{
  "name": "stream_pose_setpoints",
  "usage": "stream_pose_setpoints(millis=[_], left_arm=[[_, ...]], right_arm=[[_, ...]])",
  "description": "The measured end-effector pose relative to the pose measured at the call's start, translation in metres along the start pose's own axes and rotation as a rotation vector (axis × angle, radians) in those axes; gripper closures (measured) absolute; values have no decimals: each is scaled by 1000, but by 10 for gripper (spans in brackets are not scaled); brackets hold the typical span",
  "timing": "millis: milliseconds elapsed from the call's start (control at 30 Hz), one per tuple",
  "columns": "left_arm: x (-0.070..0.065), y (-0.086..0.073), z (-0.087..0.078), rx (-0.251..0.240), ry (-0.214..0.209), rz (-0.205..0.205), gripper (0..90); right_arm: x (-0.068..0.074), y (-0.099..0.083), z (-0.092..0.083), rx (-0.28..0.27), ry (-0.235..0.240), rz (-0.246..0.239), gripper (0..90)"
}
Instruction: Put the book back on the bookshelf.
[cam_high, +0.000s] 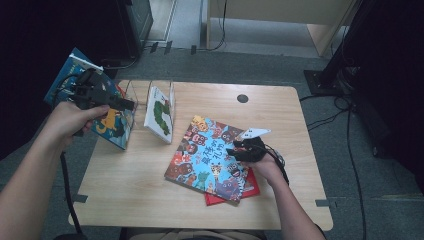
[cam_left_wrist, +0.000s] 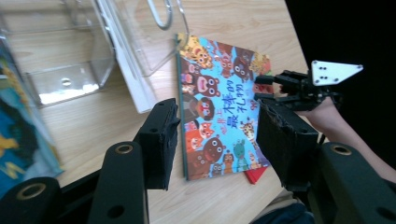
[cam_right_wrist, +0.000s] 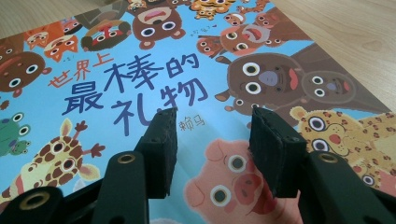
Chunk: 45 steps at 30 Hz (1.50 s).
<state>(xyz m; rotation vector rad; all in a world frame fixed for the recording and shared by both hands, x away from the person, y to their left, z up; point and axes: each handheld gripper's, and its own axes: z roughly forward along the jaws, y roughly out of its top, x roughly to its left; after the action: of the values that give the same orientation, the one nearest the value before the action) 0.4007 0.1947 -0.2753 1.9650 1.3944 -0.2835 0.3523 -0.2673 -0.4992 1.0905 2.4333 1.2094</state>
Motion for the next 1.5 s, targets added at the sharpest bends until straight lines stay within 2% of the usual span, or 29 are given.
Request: stream_pose_setpoints(millis=[133,233,367,800,1000,1100,1200,1367,1467,1500], left_arm=[[-2,-7,8,6,-6,11,484],[-2,-12,14,0,6,22,484],[-2,-17,25,13,-10,34,486],[15,-32,59,29,-41,2,485],[20,-39,73,37,-52,5,485],[23,-43,80,47,-39,6,484],[26,-46,86,50,-52,2,484],[32,-50,98,59,-49,-4,483],[34,-54,107,75,-10,10,482],[35,-55,109,78,-10,9,480]], right_arm=[[0,0,0,-4,1,3,523],[1,-1,0,-8,2,7,523],[0,-1,0,-10,2,8,527],[1,-2,0,-12,-1,7,524],[1,-2,0,-12,-2,4,522],[2,-2,0,-10,2,4,522],[2,-3,0,-11,2,4,520],[3,-3,-1,-10,-1,1,519],[4,-4,-1,-15,-2,-5,518],[5,-5,-1,-16,-2,-8,515]])
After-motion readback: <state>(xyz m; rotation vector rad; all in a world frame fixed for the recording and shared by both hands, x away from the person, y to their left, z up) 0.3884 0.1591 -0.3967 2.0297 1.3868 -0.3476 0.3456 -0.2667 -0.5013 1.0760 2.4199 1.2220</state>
